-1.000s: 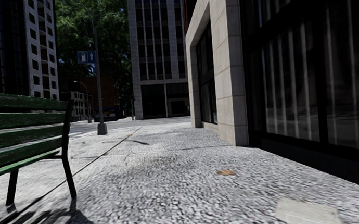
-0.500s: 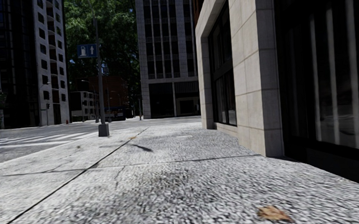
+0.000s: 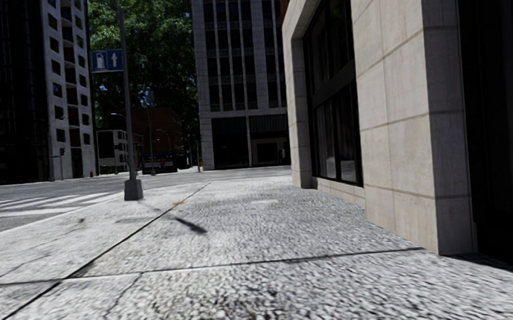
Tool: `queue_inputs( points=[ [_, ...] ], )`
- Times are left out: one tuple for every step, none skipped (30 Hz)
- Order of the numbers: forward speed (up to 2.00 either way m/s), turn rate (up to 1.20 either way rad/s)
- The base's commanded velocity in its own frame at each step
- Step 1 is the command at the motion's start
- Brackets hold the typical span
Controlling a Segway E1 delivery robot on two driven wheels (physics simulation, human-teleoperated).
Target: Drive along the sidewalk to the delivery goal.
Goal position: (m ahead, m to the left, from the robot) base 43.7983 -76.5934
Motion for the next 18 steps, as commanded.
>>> queue_inputs(
  points=[
    [2.00,0.00],
    [2.00,0.00],
    [2.00,0.00],
    [2.00,0.00],
    [2.00,0.00],
    [2.00,0.00],
    [2.00,0.00],
    [2.00,0.00],
    [2.00,0.00],
    [2.00,0.00],
    [2.00,0.00],
    [2.00,0.00],
    [2.00,0.00],
    [2.00,0.00],
    [2.00,0.00],
    [2.00,0.00],
    [2.00,0.00],
    [2.00,0.00]
  ],
)
